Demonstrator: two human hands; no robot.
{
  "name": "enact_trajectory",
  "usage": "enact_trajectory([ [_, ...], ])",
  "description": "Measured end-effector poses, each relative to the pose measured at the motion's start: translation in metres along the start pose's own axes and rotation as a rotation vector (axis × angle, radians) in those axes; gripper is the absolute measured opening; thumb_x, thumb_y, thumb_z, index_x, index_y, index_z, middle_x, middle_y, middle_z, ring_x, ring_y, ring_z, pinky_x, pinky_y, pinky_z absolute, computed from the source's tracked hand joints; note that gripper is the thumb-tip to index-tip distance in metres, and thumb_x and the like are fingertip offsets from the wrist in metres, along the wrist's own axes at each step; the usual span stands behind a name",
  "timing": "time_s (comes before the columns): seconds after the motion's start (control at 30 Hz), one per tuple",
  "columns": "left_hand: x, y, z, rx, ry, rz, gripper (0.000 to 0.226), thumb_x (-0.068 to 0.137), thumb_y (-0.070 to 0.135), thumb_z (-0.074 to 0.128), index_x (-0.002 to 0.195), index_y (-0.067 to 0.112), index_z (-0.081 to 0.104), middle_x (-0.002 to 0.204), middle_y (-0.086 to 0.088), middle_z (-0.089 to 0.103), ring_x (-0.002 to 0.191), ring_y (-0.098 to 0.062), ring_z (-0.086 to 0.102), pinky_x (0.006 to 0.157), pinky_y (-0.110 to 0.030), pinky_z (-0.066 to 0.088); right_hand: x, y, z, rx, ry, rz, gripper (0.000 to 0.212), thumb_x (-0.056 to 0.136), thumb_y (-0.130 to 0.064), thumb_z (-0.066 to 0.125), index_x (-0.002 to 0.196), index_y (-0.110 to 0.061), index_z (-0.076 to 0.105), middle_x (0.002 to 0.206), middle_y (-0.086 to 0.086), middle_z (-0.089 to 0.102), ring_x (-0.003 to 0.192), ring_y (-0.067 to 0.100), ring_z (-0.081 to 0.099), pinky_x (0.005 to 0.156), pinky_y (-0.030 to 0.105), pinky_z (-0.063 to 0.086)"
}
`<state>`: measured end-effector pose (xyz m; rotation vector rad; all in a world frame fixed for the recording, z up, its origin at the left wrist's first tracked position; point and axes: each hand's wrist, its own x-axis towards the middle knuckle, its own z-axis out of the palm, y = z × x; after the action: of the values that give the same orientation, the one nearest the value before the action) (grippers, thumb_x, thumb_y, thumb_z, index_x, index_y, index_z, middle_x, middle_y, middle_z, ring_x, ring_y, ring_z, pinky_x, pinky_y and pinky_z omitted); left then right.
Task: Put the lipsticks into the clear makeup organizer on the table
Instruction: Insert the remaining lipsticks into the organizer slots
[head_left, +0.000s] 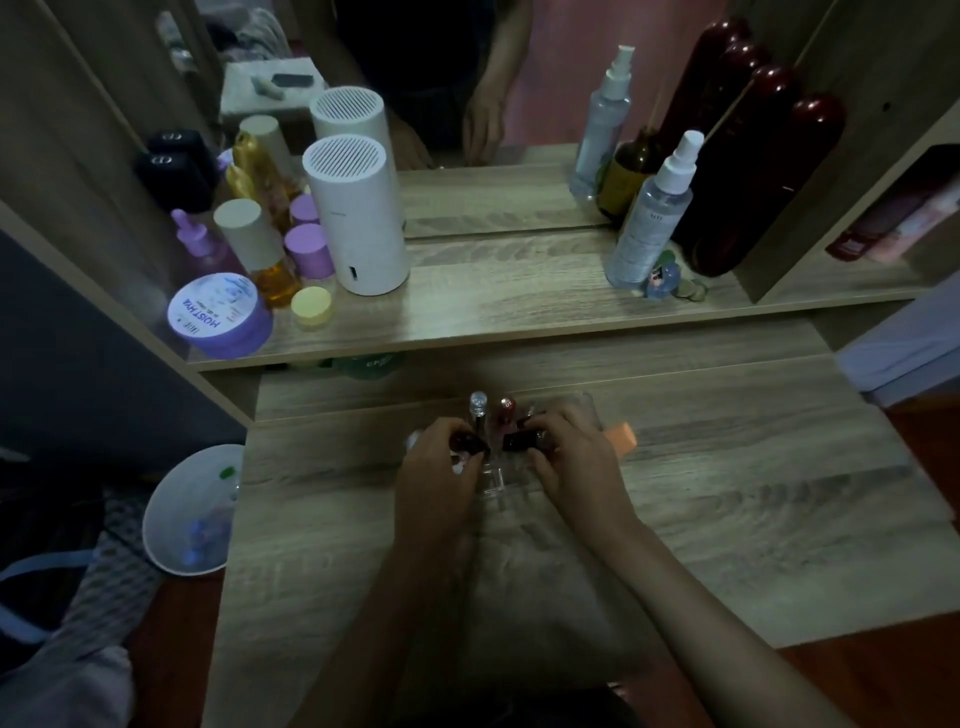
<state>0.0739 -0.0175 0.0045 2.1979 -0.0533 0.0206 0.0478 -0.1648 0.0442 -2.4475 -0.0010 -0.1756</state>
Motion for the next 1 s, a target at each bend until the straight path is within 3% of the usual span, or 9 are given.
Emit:
enact_trajectory([
  [0.07, -0.001, 0.0, 0.003, 0.05, -0.012, 0.017, 0.021, 0.08, 0.01, 0.066, 0.1, 0.014, 0.063, 0.102, -0.008, 0.065, 0.085, -0.011, 0.06, 0.065, -0.005, 0.042, 0.005, 0.002, 0.006, -0.028, -0.033, -0.015, 0.025, 0.074, 0.008, 0.064, 0.096, -0.002, 0.064, 0.1, 0.015, 0.061, 0.092, 0.023, 0.056, 0.072, 0.013, 0.033],
  [0.13, -0.002, 0.0, 0.006, 0.078, -0.018, 0.019, 0.02, 0.081, 0.012, 0.065, 0.101, 0.015, 0.064, 0.103, -0.005, 0.065, 0.088, -0.012, 0.058, 0.064, -0.004, 0.038, 0.009, 0.003, 0.011, -0.036, -0.064, -0.032, 0.024, 0.076, 0.007, 0.061, 0.098, -0.002, 0.062, 0.102, 0.014, 0.06, 0.093, 0.024, 0.056, 0.075, 0.02, 0.04],
  [0.23, -0.001, -0.001, 0.009, 0.104, -0.024, 0.041, 0.019, 0.079, 0.01, 0.064, 0.098, 0.014, 0.065, 0.099, -0.004, 0.065, 0.092, -0.021, 0.057, 0.07, -0.018, 0.039, 0.011, 0.001, 0.015, -0.028, -0.099, -0.046, 0.022, 0.079, 0.008, 0.056, 0.1, 0.0, 0.059, 0.103, 0.017, 0.06, 0.092, 0.029, 0.057, 0.077, 0.044, 0.049],
  [0.4, 0.001, -0.005, 0.012, 0.148, -0.021, 0.083, 0.017, 0.079, 0.011, 0.063, 0.095, 0.016, 0.064, 0.097, -0.002, 0.064, 0.091, -0.022, 0.054, 0.074, -0.026, 0.04, 0.013, 0.001, 0.019, -0.091, -0.185, -0.063, 0.019, 0.083, 0.008, 0.053, 0.1, 0.002, 0.059, 0.105, 0.02, 0.059, 0.091, 0.036, 0.059, 0.073, 0.051, 0.049],
  [0.6, 0.002, -0.005, 0.013, 0.159, -0.028, 0.117, 0.017, 0.08, 0.009, 0.062, 0.096, 0.015, 0.064, 0.096, -0.004, 0.064, 0.087, -0.017, 0.052, 0.076, -0.022, 0.035, 0.017, 0.001, 0.019, -0.043, -0.159, -0.085, 0.025, 0.081, 0.008, 0.056, 0.103, -0.001, 0.064, 0.108, 0.018, 0.062, 0.093, 0.034, 0.061, 0.074, 0.045, 0.052],
  [0.77, 0.0, 0.0, 0.01, 0.098, -0.04, 0.095, 0.021, 0.079, 0.007, 0.062, 0.099, 0.013, 0.063, 0.099, -0.005, 0.064, 0.09, -0.019, 0.055, 0.078, -0.034, 0.05, 0.017, 0.002, 0.019, -0.026, -0.135, -0.11, 0.027, 0.079, 0.009, 0.058, 0.102, -0.002, 0.066, 0.106, 0.018, 0.064, 0.09, 0.035, 0.063, 0.072, 0.044, 0.054],
  [0.87, -0.002, 0.009, 0.005, 0.069, -0.036, 0.114, 0.022, 0.078, 0.004, 0.063, 0.099, 0.011, 0.065, 0.099, -0.008, 0.065, 0.091, -0.021, 0.058, 0.08, -0.031, 0.047, 0.016, 0.001, 0.015, -0.008, -0.121, -0.119, 0.027, 0.079, 0.007, 0.06, 0.103, -0.002, 0.066, 0.107, 0.016, 0.063, 0.093, 0.032, 0.062, 0.076, 0.044, 0.054],
  [1.0, -0.002, 0.021, -0.008, 0.058, 0.044, 0.216, 0.017, 0.072, 0.004, 0.067, 0.088, 0.009, 0.065, 0.089, -0.01, 0.067, 0.082, -0.026, 0.06, 0.077, -0.041, 0.05, 0.015, 0.0, 0.0, 0.02, -0.04, -0.108, 0.022, 0.078, -0.005, 0.069, 0.099, -0.01, 0.067, 0.103, 0.007, 0.065, 0.088, 0.017, 0.06, 0.074, 0.02, 0.043],
])
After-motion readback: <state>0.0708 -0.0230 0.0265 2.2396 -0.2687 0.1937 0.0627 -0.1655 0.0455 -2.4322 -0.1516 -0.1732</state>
